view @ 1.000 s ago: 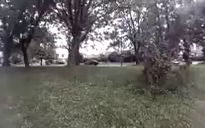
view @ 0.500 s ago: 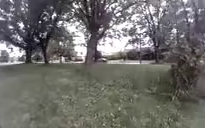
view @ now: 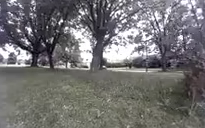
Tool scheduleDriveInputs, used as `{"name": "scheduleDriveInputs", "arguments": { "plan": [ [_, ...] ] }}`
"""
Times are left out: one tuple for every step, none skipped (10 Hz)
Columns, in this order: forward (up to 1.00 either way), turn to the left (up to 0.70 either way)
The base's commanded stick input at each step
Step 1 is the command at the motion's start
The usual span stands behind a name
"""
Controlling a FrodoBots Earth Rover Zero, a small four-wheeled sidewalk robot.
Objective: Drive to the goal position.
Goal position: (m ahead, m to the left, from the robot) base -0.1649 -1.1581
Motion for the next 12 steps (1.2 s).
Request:
{"name": "scheduleDriveInputs", "arguments": {
  "plan": [
    [0.5, 0.0],
    [0.5, 0.0],
    [0.5, -0.05],
    [0.5, -0.11],
    [0.5, -0.32],
    [0.5, -0.5],
    [0.5, -0.5],
    [0.5, -0.5],
    [0.5, -0.33],
    [0.5, -0.07],
    [0.5, 0.0],
    [0.5, 0.0]
  ]
}}
